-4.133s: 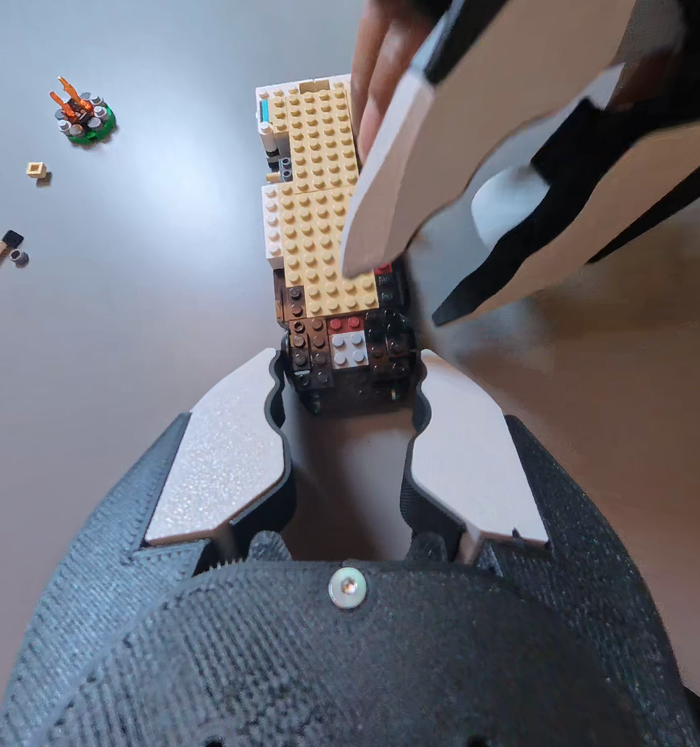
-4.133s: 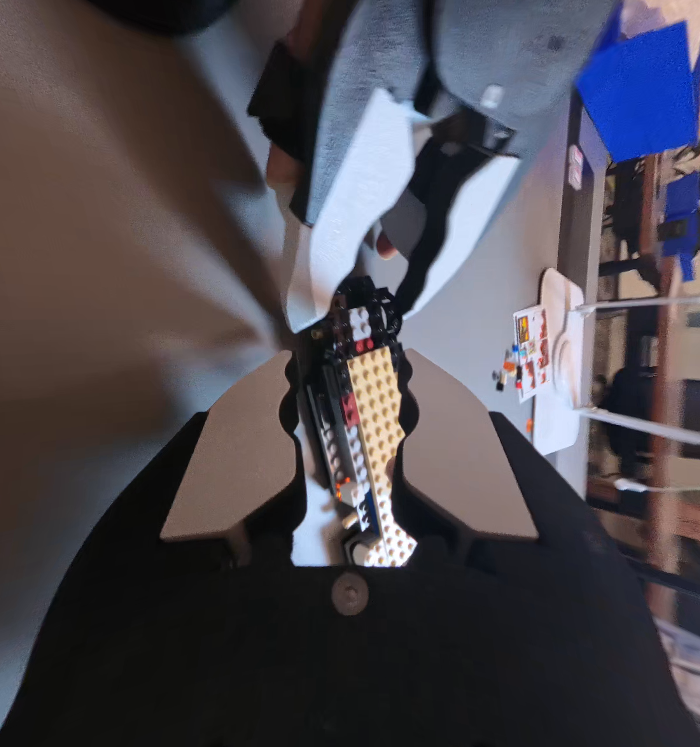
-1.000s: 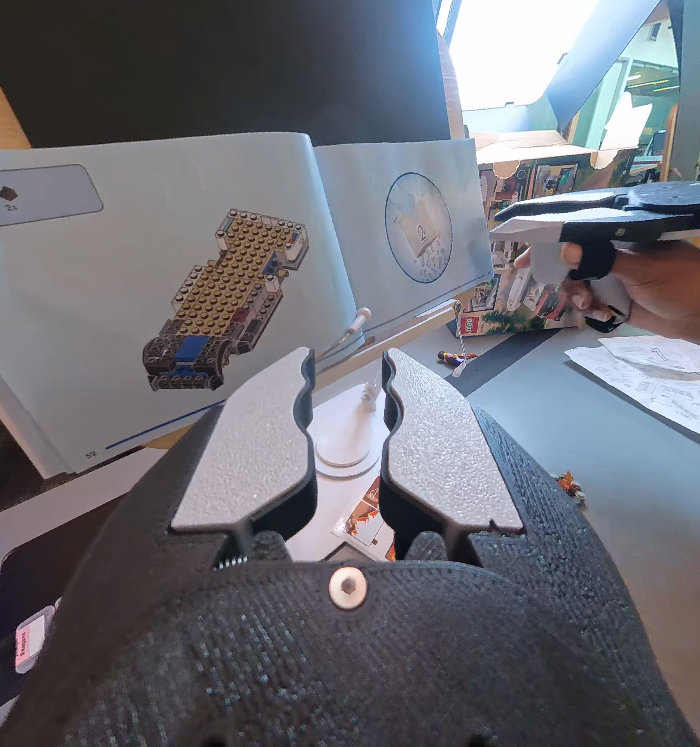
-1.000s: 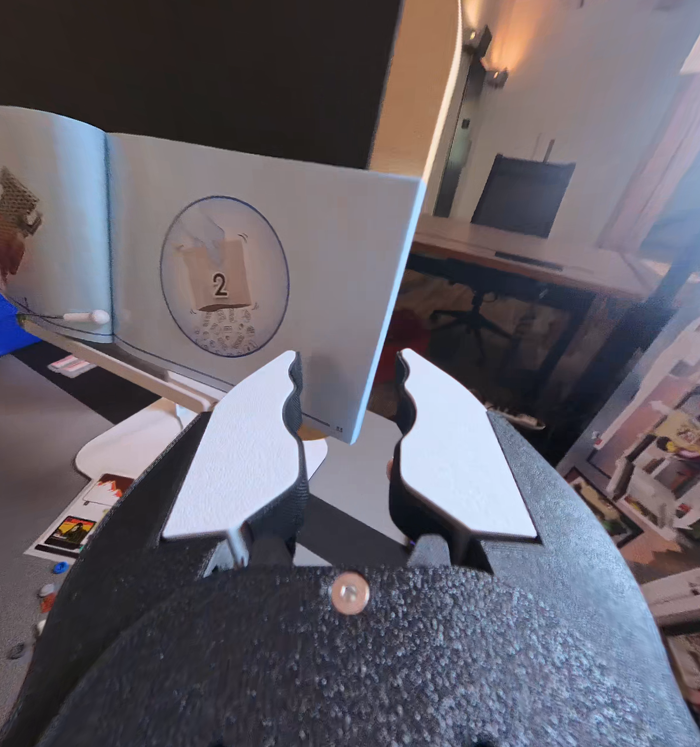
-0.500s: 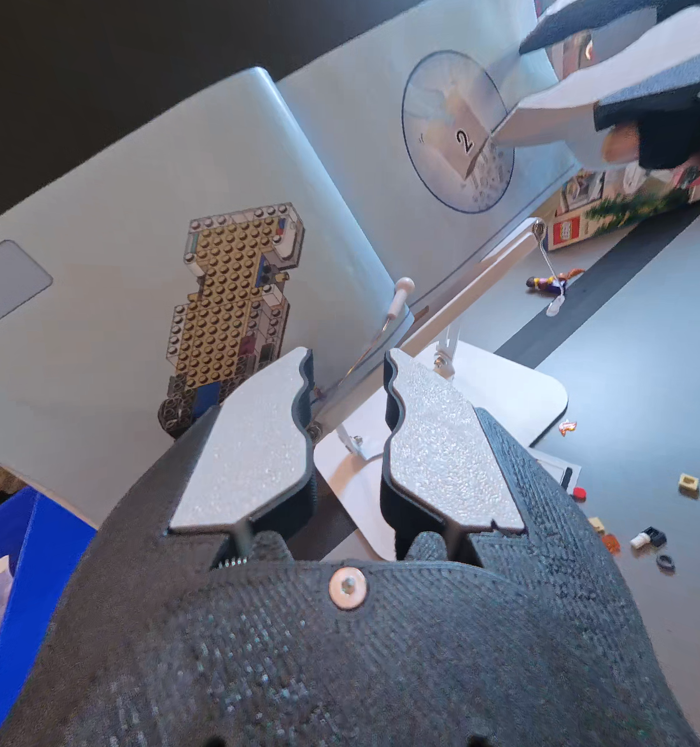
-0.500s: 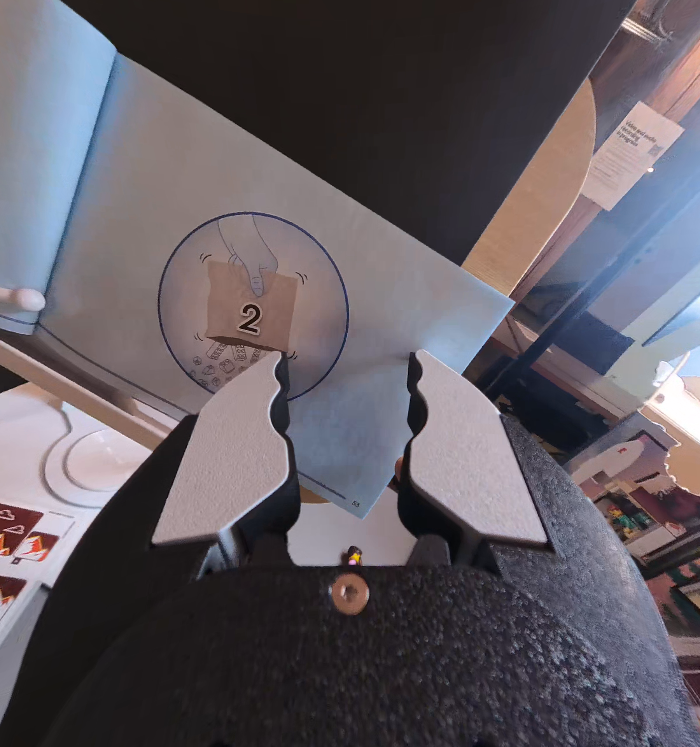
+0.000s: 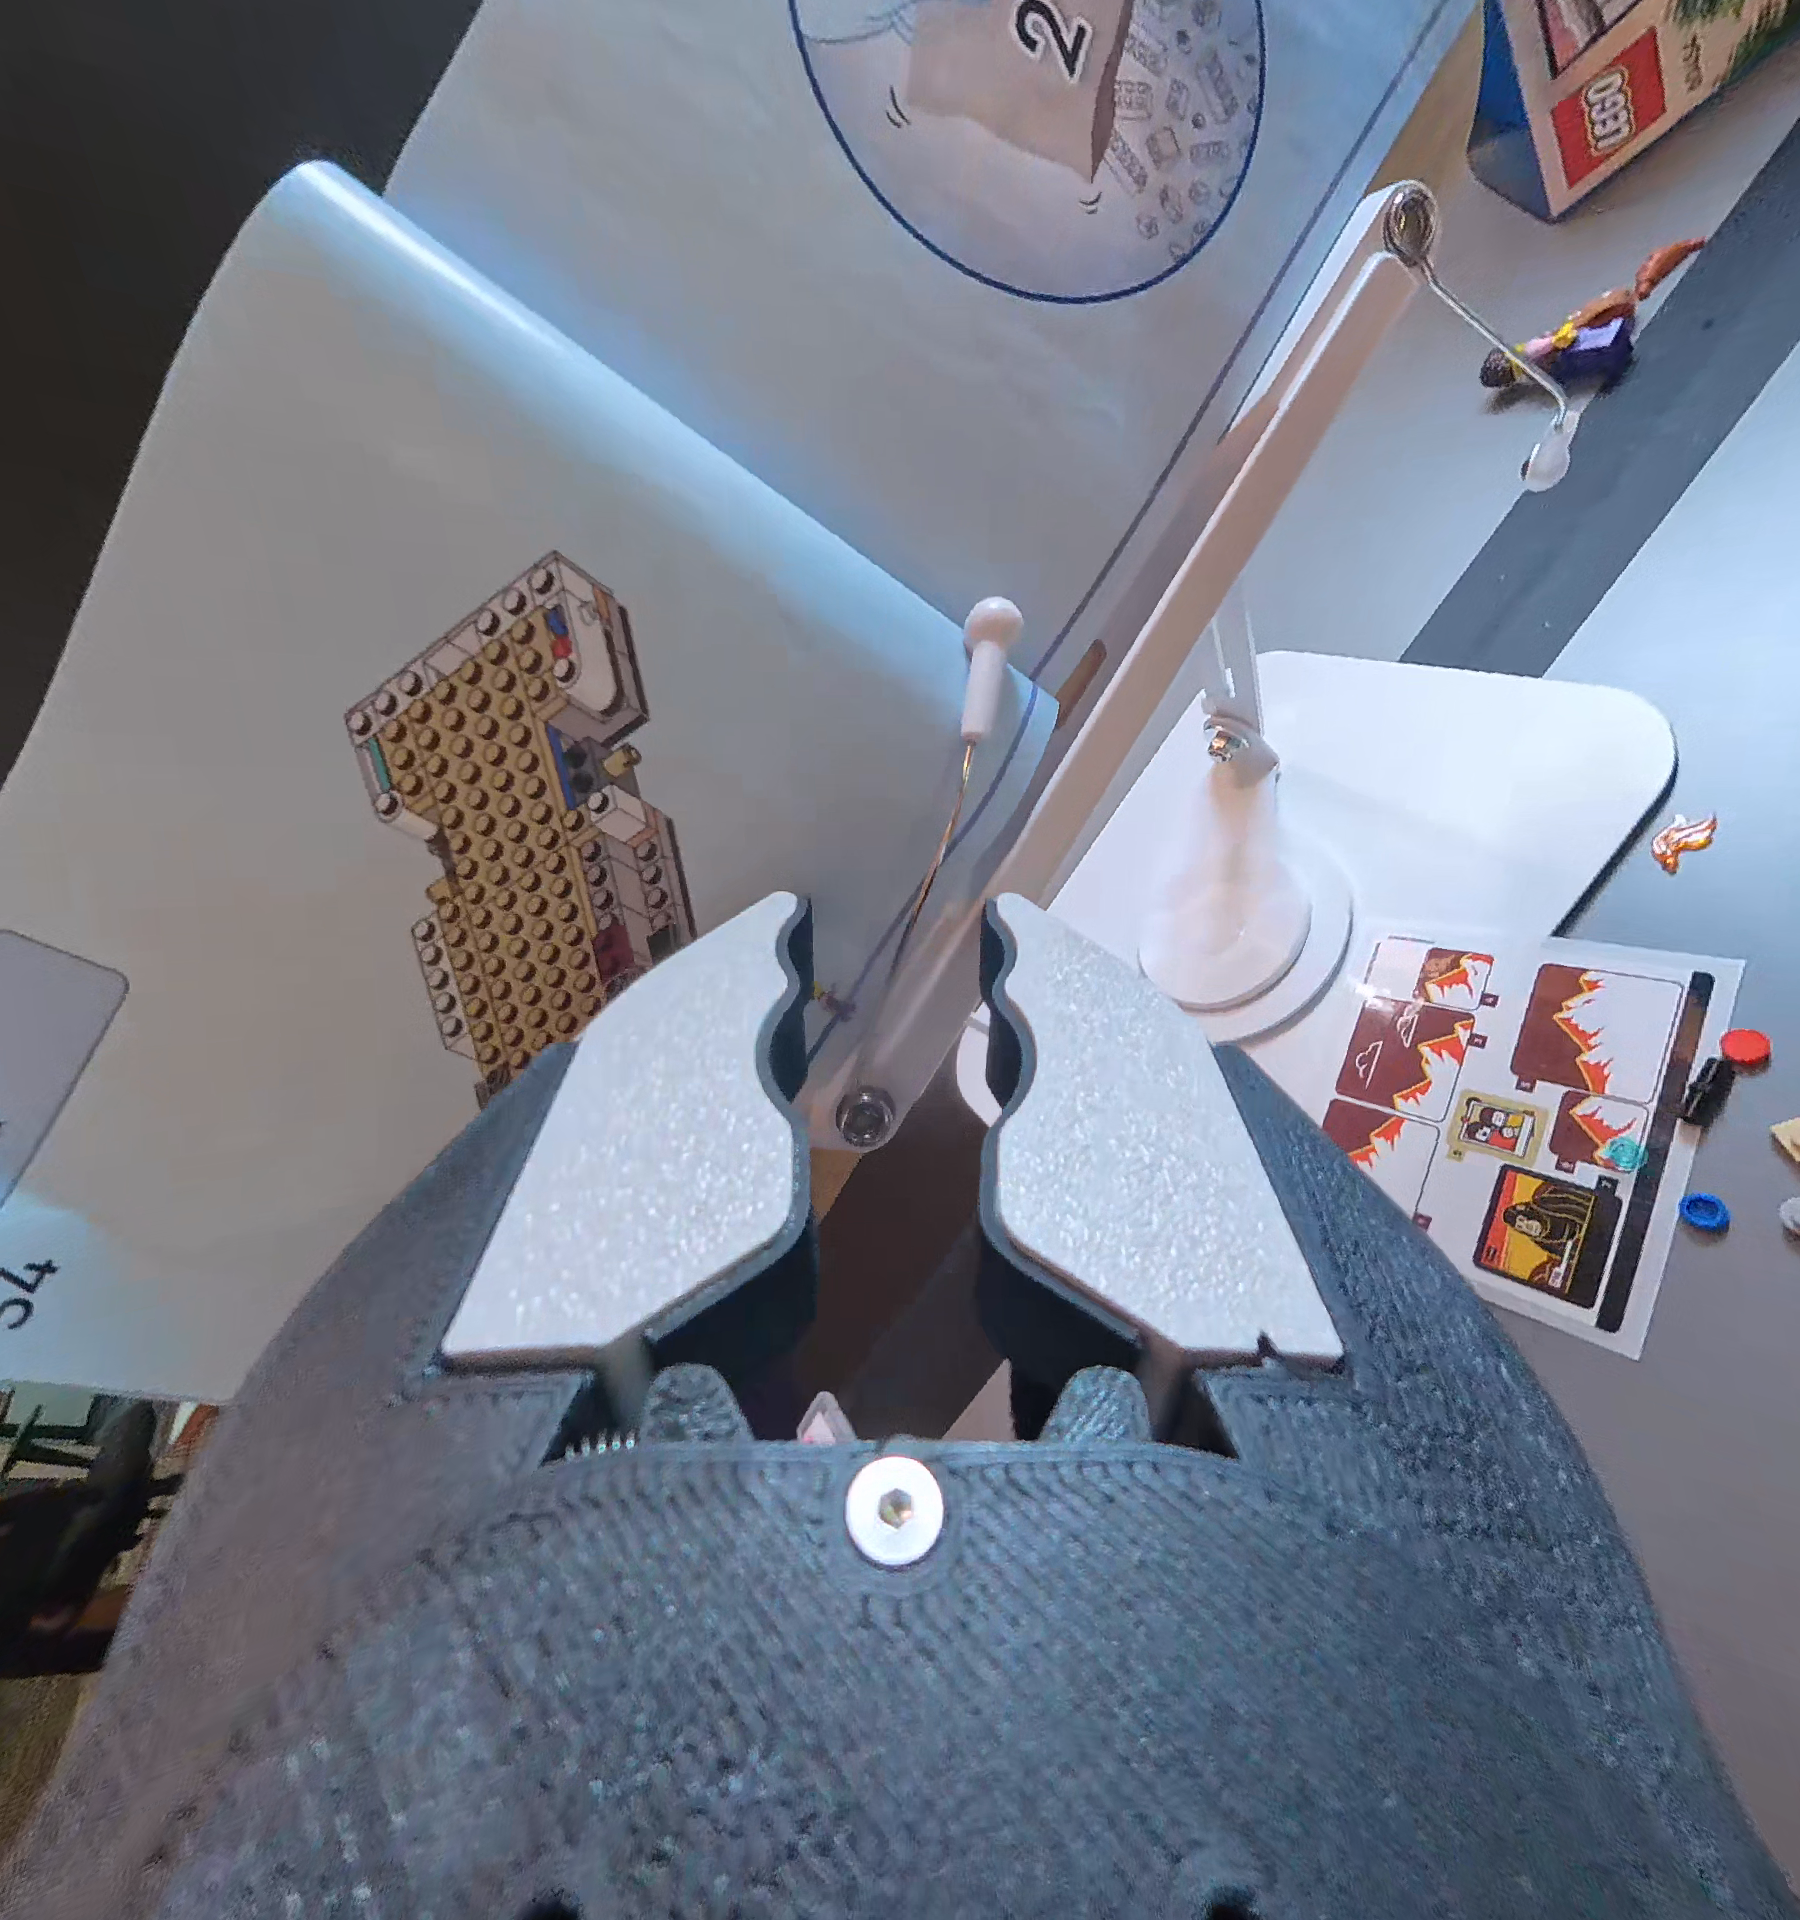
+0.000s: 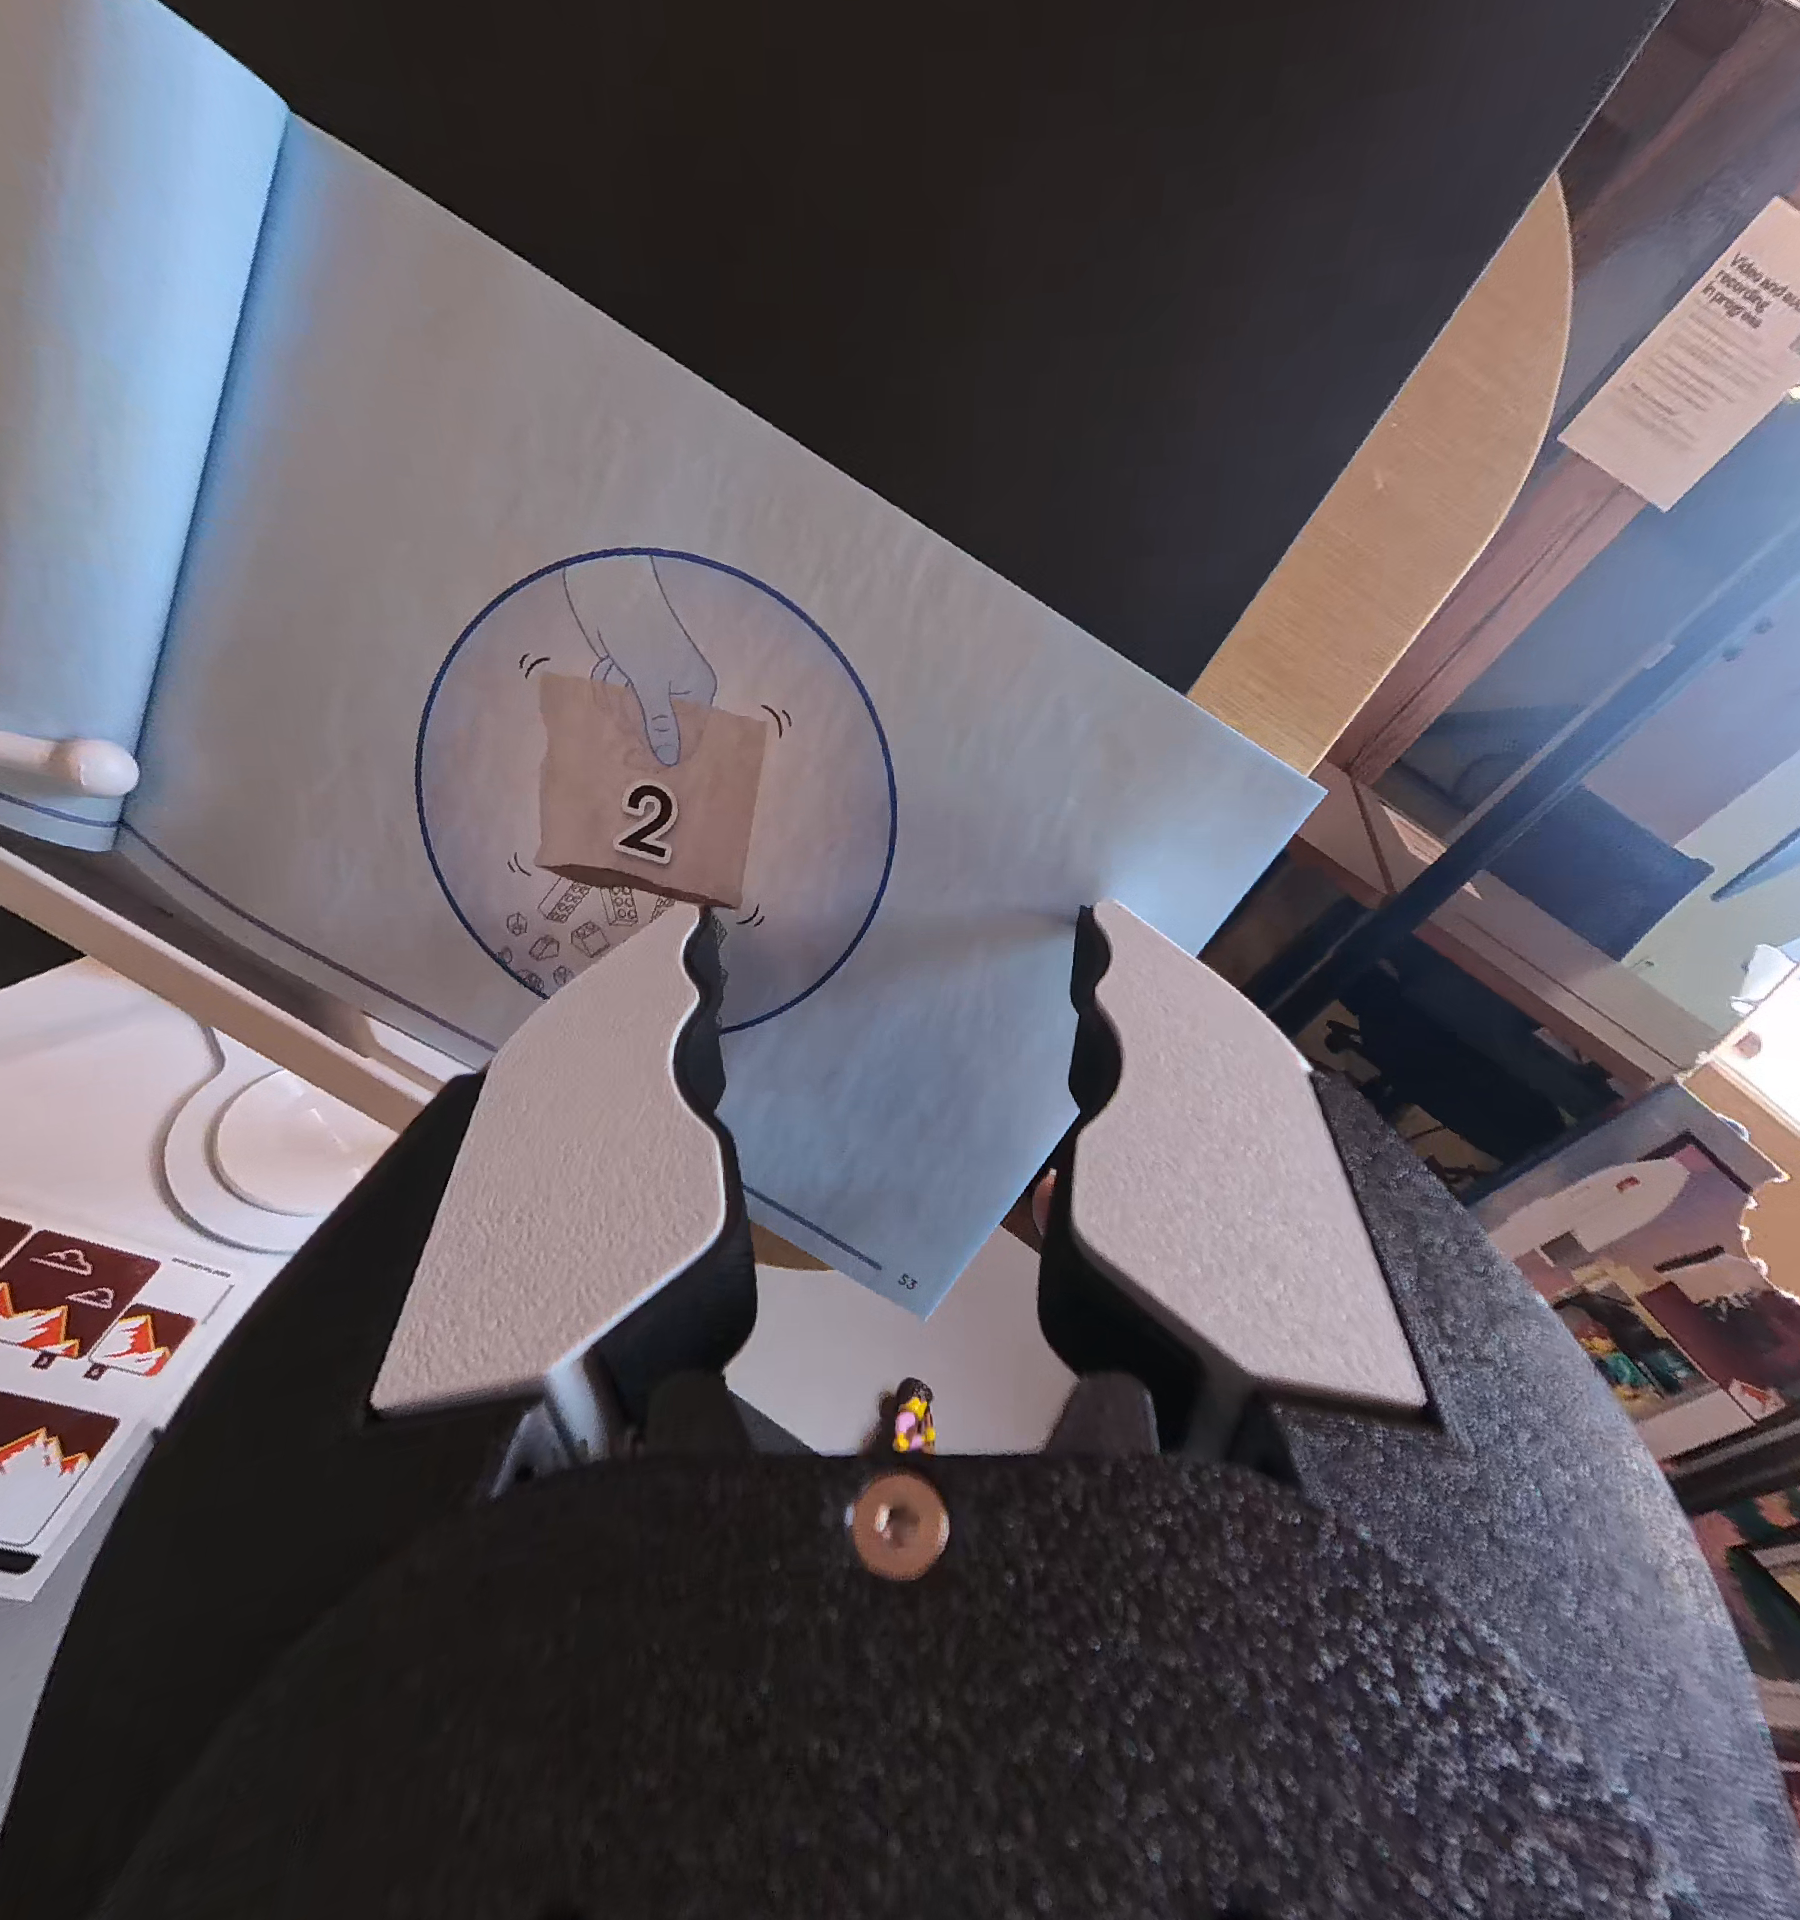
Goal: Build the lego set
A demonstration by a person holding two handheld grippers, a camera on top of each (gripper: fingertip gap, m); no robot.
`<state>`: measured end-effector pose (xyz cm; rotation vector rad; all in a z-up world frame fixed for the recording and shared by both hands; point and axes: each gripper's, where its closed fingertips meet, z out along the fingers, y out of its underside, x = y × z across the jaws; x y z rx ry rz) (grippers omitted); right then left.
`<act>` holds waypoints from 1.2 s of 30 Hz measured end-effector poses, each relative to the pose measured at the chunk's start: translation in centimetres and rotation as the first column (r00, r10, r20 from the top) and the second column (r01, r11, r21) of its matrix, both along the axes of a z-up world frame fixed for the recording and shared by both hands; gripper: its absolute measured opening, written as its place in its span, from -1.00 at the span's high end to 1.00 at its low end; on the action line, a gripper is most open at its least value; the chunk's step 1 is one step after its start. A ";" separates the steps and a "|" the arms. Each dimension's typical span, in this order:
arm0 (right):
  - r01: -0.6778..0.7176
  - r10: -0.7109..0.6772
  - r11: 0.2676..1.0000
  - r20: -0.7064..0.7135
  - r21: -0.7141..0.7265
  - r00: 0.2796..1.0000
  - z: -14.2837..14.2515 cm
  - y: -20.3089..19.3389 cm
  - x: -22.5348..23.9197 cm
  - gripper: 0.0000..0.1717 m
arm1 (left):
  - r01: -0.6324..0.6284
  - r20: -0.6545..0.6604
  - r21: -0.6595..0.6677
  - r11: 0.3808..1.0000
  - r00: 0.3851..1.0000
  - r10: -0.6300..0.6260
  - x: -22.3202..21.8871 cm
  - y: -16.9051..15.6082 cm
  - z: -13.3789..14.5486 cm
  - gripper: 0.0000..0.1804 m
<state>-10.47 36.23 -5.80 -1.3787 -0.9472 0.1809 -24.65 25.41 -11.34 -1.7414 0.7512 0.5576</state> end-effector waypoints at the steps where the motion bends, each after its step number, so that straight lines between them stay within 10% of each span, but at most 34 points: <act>1: 0.001 -0.001 1.000 0.008 -0.002 1.000 -0.2 0.0 0.1 0.24 | 0.005 -0.028 -0.009 1.000 1.000 -0.005 0.0 0.0 0.0 0.68; 8: -0.043 0.042 0.999 -0.026 -0.033 0.999 -1.4 -1.7 1.0 0.24 | -0.005 -0.038 0.055 0.998 0.999 0.007 -0.3 -0.4 -0.3 0.95; 12: -0.127 0.124 0.991 -0.083 -0.044 0.989 -1.3 -5.4 2.4 0.24 | 0.048 0.271 0.119 0.992 0.959 -0.079 1.0 -3.3 1.2 0.84; 18: -0.319 0.294 0.925 -0.140 -0.206 0.945 -5.3 -16.8 7.0 0.31 | 0.138 0.769 0.321 0.937 0.539 -0.343 3.1 -15.4 3.5 0.95; 26: -0.267 0.214 0.890 -0.179 -0.370 0.960 -10.9 -27.5 14.8 0.37 | 0.033 0.777 0.089 0.995 0.623 -0.090 2.8 -26.4 -6.1 0.92; 36: -0.346 0.194 0.887 -0.432 -0.307 0.881 -10.5 -27.0 16.3 0.41 | -0.262 0.762 0.358 0.896 0.637 -0.119 -6.0 -32.1 0.5 0.81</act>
